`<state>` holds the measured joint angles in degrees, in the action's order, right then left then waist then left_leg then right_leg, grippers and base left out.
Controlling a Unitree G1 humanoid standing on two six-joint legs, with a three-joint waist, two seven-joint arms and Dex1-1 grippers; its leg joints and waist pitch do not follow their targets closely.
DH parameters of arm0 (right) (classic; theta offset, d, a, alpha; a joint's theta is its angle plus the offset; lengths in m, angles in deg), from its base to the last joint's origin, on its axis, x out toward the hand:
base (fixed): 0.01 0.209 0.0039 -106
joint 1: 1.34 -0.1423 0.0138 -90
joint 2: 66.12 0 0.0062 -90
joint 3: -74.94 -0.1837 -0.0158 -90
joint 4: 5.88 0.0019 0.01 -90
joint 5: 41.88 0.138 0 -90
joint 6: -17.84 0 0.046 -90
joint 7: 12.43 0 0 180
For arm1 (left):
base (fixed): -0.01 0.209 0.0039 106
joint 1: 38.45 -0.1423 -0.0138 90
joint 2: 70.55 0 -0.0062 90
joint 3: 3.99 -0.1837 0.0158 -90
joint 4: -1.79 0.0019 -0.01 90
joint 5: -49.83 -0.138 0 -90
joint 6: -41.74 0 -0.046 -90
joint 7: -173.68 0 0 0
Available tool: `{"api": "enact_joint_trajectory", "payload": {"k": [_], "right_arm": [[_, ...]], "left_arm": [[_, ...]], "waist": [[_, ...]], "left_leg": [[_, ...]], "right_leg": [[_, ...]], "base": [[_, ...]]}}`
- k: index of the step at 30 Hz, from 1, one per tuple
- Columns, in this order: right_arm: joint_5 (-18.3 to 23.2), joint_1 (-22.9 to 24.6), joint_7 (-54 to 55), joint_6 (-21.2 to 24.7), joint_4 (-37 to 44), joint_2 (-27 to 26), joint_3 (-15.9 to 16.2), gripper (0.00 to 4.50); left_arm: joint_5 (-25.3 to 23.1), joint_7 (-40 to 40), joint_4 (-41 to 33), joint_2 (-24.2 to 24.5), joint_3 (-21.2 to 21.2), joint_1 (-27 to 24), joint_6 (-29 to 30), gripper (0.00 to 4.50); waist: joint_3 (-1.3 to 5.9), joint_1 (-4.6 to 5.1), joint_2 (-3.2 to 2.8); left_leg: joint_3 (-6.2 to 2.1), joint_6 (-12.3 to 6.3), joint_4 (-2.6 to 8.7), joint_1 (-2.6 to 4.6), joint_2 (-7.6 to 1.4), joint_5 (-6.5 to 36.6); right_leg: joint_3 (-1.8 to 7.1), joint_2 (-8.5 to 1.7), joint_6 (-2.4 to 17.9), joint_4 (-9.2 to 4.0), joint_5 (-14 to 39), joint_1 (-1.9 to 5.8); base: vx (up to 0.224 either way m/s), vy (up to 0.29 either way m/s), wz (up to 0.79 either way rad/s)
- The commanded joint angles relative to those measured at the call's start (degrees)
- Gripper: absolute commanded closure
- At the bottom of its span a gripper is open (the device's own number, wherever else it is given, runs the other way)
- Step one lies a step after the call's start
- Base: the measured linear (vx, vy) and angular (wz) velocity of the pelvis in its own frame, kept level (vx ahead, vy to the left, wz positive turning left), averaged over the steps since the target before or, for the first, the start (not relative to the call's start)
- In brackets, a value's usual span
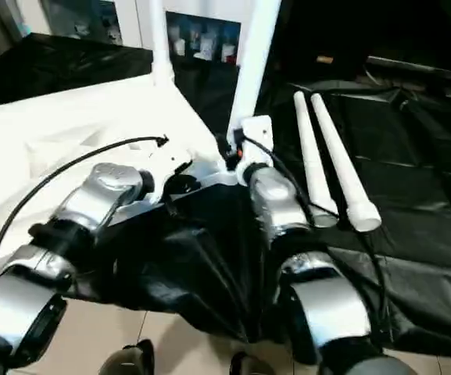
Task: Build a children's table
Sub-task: Rotate leg to tighten
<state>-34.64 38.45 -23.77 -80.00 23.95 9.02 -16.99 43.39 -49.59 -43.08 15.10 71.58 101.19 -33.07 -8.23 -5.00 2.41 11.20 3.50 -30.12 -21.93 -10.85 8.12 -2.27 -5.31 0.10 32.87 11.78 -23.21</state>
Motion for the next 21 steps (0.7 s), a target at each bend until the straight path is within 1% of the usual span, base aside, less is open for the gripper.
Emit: {"api": "enact_joint_trajectory", "payload": {"k": [1, 2, 3, 4, 5, 7, 8, 9, 10, 11, 12, 13, 14, 16, 17, 18, 19, 20, 21], "right_arm": [[-1.57, 4.14, -0.27, 6.18, -7.84, -3.09, 1.81, 2.6], [-1.55, 3.96, -0.03, 6.05, -8.08, -3.25, 1.66, 2.6], [-1.55, 3.94, -0.03, 6.0, -8.1, -3.28, 1.64, 2.6], [-1.61, 3.75, -0.45, 5.27, -8.21, -3.61, 1.59, 2.6], [-1.96, 3.7, -0.58, 4.73, -8.16, -3.66, 1.87, 2.6], [-1.54, 3.75, -1.68, 4.14, -7.89, -3.86, 1.62, 2.6], [-1.12, 3.73, -2.18, 3.96, -7.72, -4.02, 1.06, 2.6], [-0.95, 3.69, -2.23, 3.96, -7.66, -4.13, 0.54, 2.04], [-0.87, 3.65, -2.14, 3.86, -7.63, -4.18, 0.25, 1.9], [-0.86, 3.56, -2.33, 3.72, -7.63, -4.18, 0.13, 1.84], [-0.77, 3.44, -2.73, 3.64, -7.6, -4.14, 0.07, 1.84], [-0.43, 3.2, -3.36, 3.47, -7.5, -4.13, -0.21, 1.73], [-0.02, 2.91, -4.1, 3.35, -7.34, -4.12, -0.55, 1.62], [0.1, 2.79, -4.64, 3.18, -7.15, -4.13, -0.57, 1.45], [0.21, 2.68, -5.21, 3.02, -6.94, -4.14, -0.67, 1.37], [0.27, 2.57, -5.68, 2.94, -6.78, -4.15, -0.82, 1.29], [0.28, 2.4, -6.32, 2.71, -6.53, -4.08, -0.88, 1.23], [0.36, 2.21, -6.92, 2.46, -6.3, -4.0, -1.1, 1.16], [0.4, 2.15, -7.08, 2.41, -6.24, -3.99, -1.21, 1.05]], "left_arm": [[-0.76, 3.84, 1.68, -1.09, 0.04, 1.3, 0.15, 4.5], [-0.8, 3.9, 1.92, -1.11, 0.06, 1.39, 0.07, 4.5], [-0.8, 3.91, 1.94, -1.11, 0.07, 1.39, 0.07, 4.5], [-0.83, 3.91, 2.15, -1.05, 0.09, 1.43, -0.11, 4.5], [-0.82, 3.9, 2.2, -1.01, 0.13, 1.43, -0.19, 4.5], [-0.87, 3.79, 2.14, -0.94, 0.18, 1.38, -0.26, 4.5], [-0.93, 3.65, 2.11, -0.89, 0.25, 1.32, -0.33, 4.5], [-0.97, 3.55, 2.16, -0.87, 0.31, 1.31, -0.41, 4.5], [-0.98, 3.51, 2.2, -0.84, 0.34, 1.3, -0.47, 4.5], [-0.97, 3.43, 2.31, -0.79, 0.36, 1.33, -0.64, 4.5], [-0.96, 3.31, 2.31, -0.71, 0.35, 1.31, -0.72, 4.5], [-0.99, 3.03, 2.19, -0.55, 0.24, 1.22, -1.09, 4.5], [-1.03, 2.66, 1.98, -0.35, 0.09, 1.09, -1.45, 4.5], [-1.01, 2.26, 1.83, -0.22, 0.0, 0.98, -1.9, 4.5], [-0.96, 1.95, 1.59, -0.08, -0.05, 0.86, -2.08, 4.5], [-0.93, 1.71, 1.35, 0.03, -0.09, 0.74, -2.17, 4.5], [-0.9, 1.1, 0.91, 0.24, -0.26, 0.55, -2.54, 4.5], [-0.85, 0.61, 0.52, 0.42, -0.37, 0.35, -2.79, 4.5], [-0.85, 0.51, 0.4, 0.48, -0.39, 0.29, -2.82, 4.5]], "waist": [[2.07, 0.46, -1.0], [2.04, 0.45, -1.08], [2.03, 0.47, -1.09], [2.11, 0.51, -0.95], [2.09, 0.52, -1.07], [2.24, 0.5, -1.05], [2.34, 0.51, -0.8], [2.25, 0.42, -0.9], [2.24, 0.39, -0.94], [2.37, 0.43, -0.89], [2.35, 0.43, -0.93], [2.45, 0.39, -0.93], [2.54, 0.44, -0.88], [2.69, 0.42, -1.08], [2.63, 0.43, -1.06], [2.72, 0.44, -1.0], [2.69, 0.4, -1.06], [2.91, 0.39, -1.11], [2.94, 0.39, -1.1]], "left_leg": [[-2.22, 3.36, 4.86, 1.99, -2.26, 32.06], [-2.25, 3.38, 4.86, 2.22, -2.31, 32.93], [-2.29, 3.42, 4.88, 2.2, -2.31, 33.23], [-2.33, 3.35, 4.89, 2.19, -2.33, 33.51], [-2.33, 3.37, 4.97, 2.2, -2.36, 33.73], [-2.23, 3.26, 5.07, 2.12, -2.4, 32.76], [-2.14, 3.12, 5.05, 2.07, -2.41, 32.29], [-2.04, 2.97, 5.02, 2.1, -2.43, 31.86], [-1.97, 2.85, 4.98, 2.14, -2.44, 31.63], [-1.93, 2.75, 4.94, 2.11, -2.42, 31.59], [-1.94, 2.75, 4.93, 2.06, -2.44, 31.47], [-1.97, 2.62, 5.02, 1.84, -2.5, 30.86], [-2.01, 2.53, 5.09, 1.53, -2.51, 29.46], [-1.84, 2.53, 4.99, 1.61, -2.55, 28.76], [-1.82, 2.53, 4.99, 1.55, -2.53, 28.66], [-1.81, 2.48, 4.97, 1.45, -2.51, 28.26], [-1.78, 2.4, 4.96, 1.49, -2.53, 28.17], [-1.78, 2.44, 4.93, 1.45, -2.58, 27.71], [-1.73, 2.39, 4.92, 1.44, -2.59, 27.45]], "right_leg": [[1.88, -3.4, 5.52, -5.49, 30.84, -0.3], [1.91, -3.49, 5.32, -5.67, 31.26, -0.48], [1.91, -3.5, 5.26, -5.7, 31.33, -0.49], [1.86, -3.55, 5.19, -5.72, 31.46, -0.45], [1.85, -3.53, 5.09, -5.81, 31.16, -0.5], [1.86, -3.5, 5.38, -5.7, 29.13, -0.34], [1.9, -3.45, 5.53, -5.67, 28.52, -0.28], [2.02, -3.49, 5.77, -5.64, 27.95, -0.44], [2.08, -3.55, 5.96, -5.65, 27.77, -0.46], [2.08, -3.55, 6.13, -5.64, 27.76, -0.39], [2.11, -3.62, 6.27, -5.64, 27.84, -0.39], [2.05, -3.64, 6.19, -5.57, 27.26, -0.14], [2.0, -3.6, 6.56, -5.29, 26.02, 0.15], [2.05, -3.63, 6.99, -5.28, 25.36, 0.12], [2.04, -3.64, 7.09, -5.3, 25.33, 0.12], [2.02, -3.64, 7.21, -5.25, 25.17, 0.26], [2.02, -3.65, 7.28, -5.28, 25.28, 0.19], [2.01, -3.69, 7.54, -5.18, 24.71, 0.32], [2.02, -3.64, 7.67, -5.16, 24.23, 0.32]], "base": [[0.0, 0.0, 0.0], [0.0, 0.0, 0.0], [0.0, 0.0, 0.0], [0.0, 0.0, 0.0], [0.0, 0.0, 0.0], [0.0, 0.0, 0.0], [0.0, 0.0, 0.0], [0.0, 0.0, 0.0], [0.0, 0.0, 0.0], [0.0, 0.0, 0.0], [0.0, 0.0, 0.0], [0.0, 0.0, 0.0], [0.0, 0.0, 0.0], [0.0, 0.0, 0.0], [0.0, 0.0, 0.0], [0.0, 0.0, 0.0], [0.0, 0.0, 0.0], [0.0, 0.0, 0.0], [0.0, 0.0, 0.0]]}}
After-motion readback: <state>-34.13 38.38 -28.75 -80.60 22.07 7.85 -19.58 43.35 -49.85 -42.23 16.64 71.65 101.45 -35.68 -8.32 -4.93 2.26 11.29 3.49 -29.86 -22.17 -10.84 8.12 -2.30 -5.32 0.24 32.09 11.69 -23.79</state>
